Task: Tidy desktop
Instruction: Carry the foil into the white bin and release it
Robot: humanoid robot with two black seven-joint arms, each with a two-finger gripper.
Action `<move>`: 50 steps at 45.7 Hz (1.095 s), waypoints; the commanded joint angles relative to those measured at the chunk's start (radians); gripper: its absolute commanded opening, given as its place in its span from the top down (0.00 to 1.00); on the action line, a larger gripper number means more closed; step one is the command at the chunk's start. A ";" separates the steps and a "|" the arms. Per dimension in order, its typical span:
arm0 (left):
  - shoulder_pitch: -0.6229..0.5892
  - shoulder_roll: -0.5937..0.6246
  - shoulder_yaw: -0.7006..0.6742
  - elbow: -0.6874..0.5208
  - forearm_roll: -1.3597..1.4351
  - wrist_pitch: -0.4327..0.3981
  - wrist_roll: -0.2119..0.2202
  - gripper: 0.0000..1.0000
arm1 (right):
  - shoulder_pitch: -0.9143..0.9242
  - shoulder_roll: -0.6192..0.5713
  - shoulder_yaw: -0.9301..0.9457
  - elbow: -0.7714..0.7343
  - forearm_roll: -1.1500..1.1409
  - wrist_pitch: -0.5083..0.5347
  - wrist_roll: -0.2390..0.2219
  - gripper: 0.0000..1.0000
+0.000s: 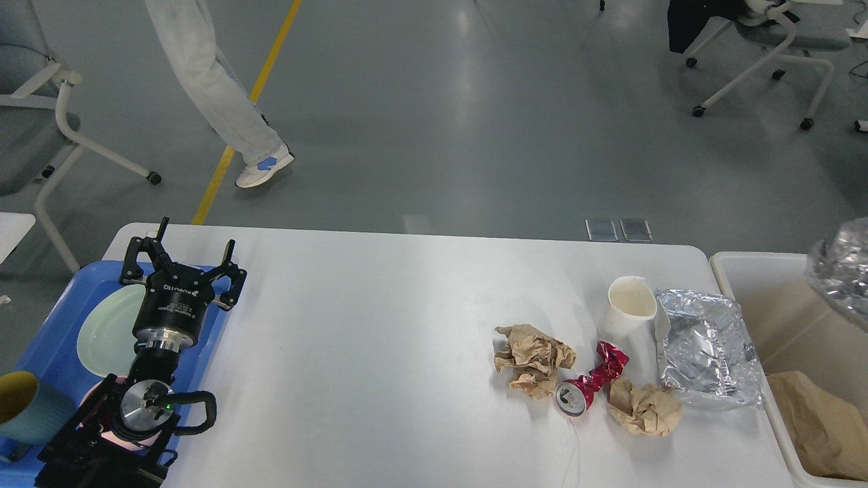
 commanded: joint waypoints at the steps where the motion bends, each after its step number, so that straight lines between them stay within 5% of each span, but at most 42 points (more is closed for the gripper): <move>1: 0.000 0.000 0.000 0.000 0.000 0.000 0.000 0.04 | -0.346 0.016 0.203 -0.142 -0.002 -0.192 0.000 1.00; 10: 0.000 0.000 0.000 0.000 0.000 0.000 0.000 0.04 | -0.786 0.208 0.467 -0.429 0.001 -0.427 -0.011 1.00; 19: 0.000 0.000 0.000 0.002 0.000 0.000 0.000 0.04 | -1.041 0.407 0.547 -0.781 -0.002 -0.433 -0.120 1.00; 25: 0.000 0.000 0.000 0.000 0.000 0.000 0.000 0.04 | -1.061 0.440 0.545 -0.802 -0.004 -0.444 -0.163 1.00; 50: 0.000 0.000 0.000 0.000 0.000 0.000 0.000 0.04 | -1.109 0.503 0.544 -0.804 -0.005 -0.445 -0.166 1.00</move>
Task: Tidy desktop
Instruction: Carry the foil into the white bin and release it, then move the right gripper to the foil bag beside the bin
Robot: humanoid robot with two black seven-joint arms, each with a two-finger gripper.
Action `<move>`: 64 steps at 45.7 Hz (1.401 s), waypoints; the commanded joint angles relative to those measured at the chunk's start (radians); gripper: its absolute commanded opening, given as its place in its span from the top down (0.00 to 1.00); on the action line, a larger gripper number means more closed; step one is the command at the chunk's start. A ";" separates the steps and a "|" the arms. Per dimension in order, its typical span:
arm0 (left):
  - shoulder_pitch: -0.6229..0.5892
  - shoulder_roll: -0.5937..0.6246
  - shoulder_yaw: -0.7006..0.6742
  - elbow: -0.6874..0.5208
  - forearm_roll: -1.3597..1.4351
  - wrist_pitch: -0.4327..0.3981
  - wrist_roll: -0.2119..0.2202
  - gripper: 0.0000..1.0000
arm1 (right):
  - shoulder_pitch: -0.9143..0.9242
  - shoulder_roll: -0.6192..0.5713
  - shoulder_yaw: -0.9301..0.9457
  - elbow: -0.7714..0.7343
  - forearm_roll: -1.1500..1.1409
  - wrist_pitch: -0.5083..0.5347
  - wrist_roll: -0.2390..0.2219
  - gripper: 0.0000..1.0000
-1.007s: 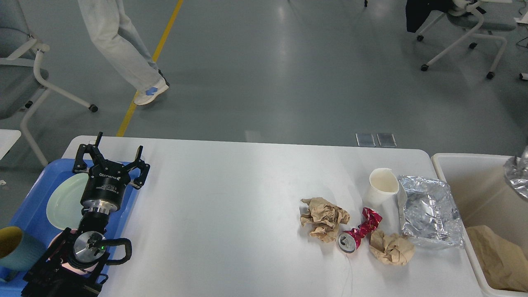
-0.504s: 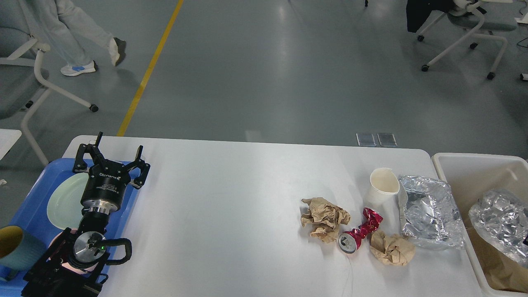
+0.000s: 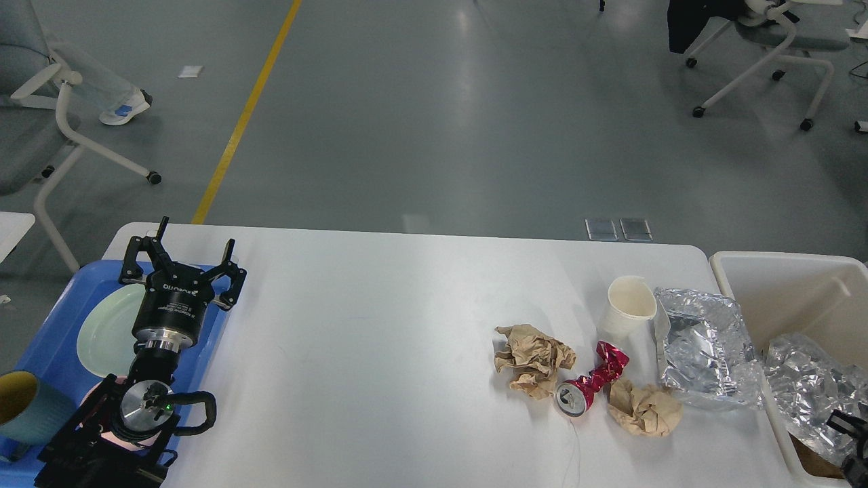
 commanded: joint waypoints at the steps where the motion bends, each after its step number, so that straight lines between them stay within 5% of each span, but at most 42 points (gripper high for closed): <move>1: 0.000 0.000 0.000 0.001 0.000 0.000 0.000 0.04 | -0.001 0.011 -0.001 0.002 0.000 0.002 0.000 1.00; 8: 0.000 -0.001 0.000 0.000 0.000 0.000 0.000 0.04 | -0.004 0.017 0.007 0.000 0.001 -0.003 0.002 1.00; 9: 0.000 -0.001 0.000 0.000 0.000 0.000 0.002 0.04 | -0.004 0.017 0.007 0.000 0.003 -0.004 0.003 0.94; 11: 0.000 -0.001 0.000 0.000 0.000 0.000 0.000 0.04 | -0.004 0.017 0.008 0.000 0.003 -0.011 0.005 0.73; 14: 0.000 0.000 0.000 0.001 0.000 0.000 0.002 0.04 | -0.004 0.017 0.008 -0.001 0.003 -0.046 0.005 0.10; 15: 0.000 0.000 0.000 0.000 0.000 0.000 0.002 0.04 | -0.004 0.017 0.008 0.000 0.003 -0.061 0.005 0.00; 39: 0.000 -0.001 0.000 0.000 0.000 0.000 0.002 0.04 | 0.013 -0.023 0.001 0.017 0.000 -0.083 -0.002 0.00; 49: 0.000 0.000 0.000 0.000 0.000 0.000 0.002 0.04 | 0.241 -0.195 -0.001 0.152 -0.140 0.086 -0.049 0.00; 57: 0.000 -0.001 0.000 0.000 0.000 0.000 0.002 0.04 | 0.661 -0.314 -0.058 0.498 -0.383 0.241 -0.208 0.00; 64: 0.000 -0.001 0.000 0.000 0.000 0.000 0.002 0.04 | 1.066 -0.325 -0.238 0.833 -0.466 0.365 -0.302 0.00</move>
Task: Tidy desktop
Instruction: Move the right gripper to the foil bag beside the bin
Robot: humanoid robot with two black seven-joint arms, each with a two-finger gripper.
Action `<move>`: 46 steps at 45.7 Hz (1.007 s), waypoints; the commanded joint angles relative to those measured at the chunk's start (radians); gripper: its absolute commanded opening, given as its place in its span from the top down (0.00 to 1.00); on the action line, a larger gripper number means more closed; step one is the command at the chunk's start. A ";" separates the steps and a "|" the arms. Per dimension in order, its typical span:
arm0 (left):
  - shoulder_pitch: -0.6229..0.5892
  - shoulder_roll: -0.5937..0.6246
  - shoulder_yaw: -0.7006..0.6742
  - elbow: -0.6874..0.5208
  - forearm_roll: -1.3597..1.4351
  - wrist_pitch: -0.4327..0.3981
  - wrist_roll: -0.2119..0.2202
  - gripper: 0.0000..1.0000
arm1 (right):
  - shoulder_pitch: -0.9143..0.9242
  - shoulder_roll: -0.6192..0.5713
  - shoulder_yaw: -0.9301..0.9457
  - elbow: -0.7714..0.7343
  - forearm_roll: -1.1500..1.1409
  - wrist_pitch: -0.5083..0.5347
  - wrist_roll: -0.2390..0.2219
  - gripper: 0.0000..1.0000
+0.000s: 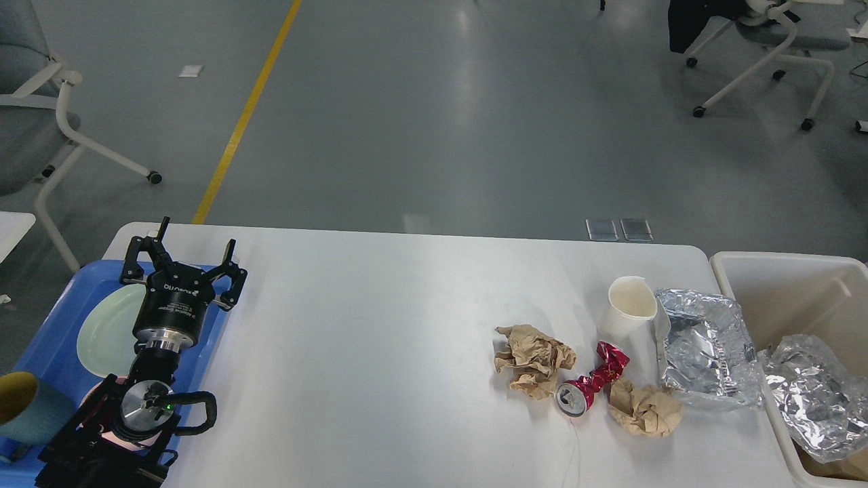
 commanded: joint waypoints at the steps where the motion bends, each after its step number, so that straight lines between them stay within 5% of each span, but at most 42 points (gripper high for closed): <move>1: 0.000 0.000 0.000 0.000 0.000 0.000 0.000 0.04 | 0.354 0.006 -0.169 0.278 -0.053 0.117 -0.078 0.00; 16: 0.000 0.000 0.000 0.000 0.000 0.000 -0.002 0.04 | 0.944 0.350 -0.286 0.596 -0.023 0.590 -0.077 0.00; 26: 0.000 0.002 0.000 0.000 0.000 0.000 -0.002 0.04 | 1.189 0.371 -0.279 0.819 0.125 0.608 -0.066 0.00; 38: 0.000 0.002 0.000 0.000 0.000 0.000 -0.002 0.04 | 1.335 0.443 -0.295 1.020 0.123 0.647 0.107 0.00; 46: 0.000 0.002 0.000 0.000 0.000 0.000 0.000 0.04 | 1.335 0.434 -0.323 1.020 0.108 0.647 0.120 0.00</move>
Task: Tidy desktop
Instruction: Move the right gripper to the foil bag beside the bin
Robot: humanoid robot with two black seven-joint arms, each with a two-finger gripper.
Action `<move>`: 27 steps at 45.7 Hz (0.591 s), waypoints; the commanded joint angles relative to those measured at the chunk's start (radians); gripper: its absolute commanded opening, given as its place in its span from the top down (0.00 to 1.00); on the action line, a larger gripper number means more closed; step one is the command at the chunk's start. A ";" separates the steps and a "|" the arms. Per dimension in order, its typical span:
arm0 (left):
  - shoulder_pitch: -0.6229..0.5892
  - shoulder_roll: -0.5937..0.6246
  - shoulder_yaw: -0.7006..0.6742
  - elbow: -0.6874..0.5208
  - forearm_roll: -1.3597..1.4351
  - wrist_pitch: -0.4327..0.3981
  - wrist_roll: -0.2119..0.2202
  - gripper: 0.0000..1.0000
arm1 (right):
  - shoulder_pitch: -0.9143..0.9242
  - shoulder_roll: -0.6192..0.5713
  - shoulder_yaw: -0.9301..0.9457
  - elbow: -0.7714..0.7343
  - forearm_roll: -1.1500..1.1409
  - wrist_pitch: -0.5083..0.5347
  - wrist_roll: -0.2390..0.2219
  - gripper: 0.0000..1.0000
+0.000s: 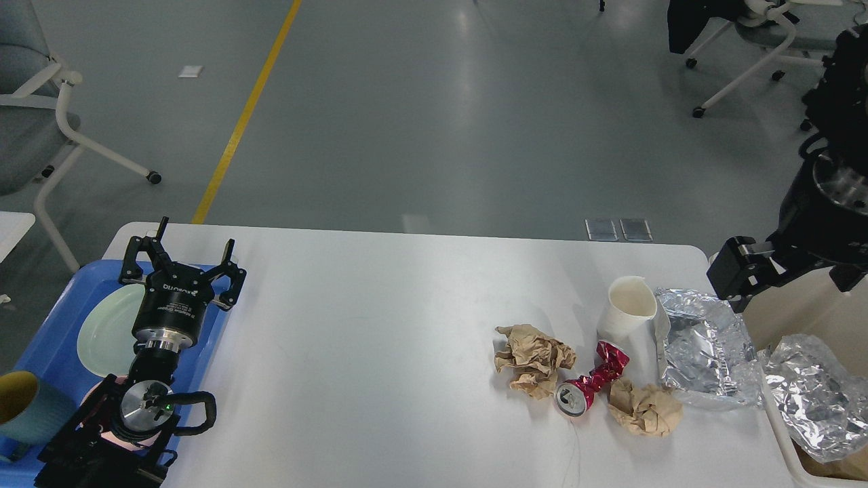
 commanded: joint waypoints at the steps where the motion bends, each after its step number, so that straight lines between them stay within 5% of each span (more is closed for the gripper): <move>1: 0.000 0.000 0.000 -0.001 0.000 0.000 0.002 0.04 | 0.001 -0.006 -0.019 0.001 -0.004 -0.002 0.006 0.00; 16: 0.002 -0.002 0.000 -0.001 0.000 0.000 0.000 0.04 | -0.014 -0.059 -0.028 -0.010 -0.006 -0.037 -0.004 0.00; 27: 0.002 -0.002 0.000 -0.001 0.000 0.000 0.000 0.04 | -0.236 -0.128 -0.032 -0.072 0.023 -0.123 -0.006 0.01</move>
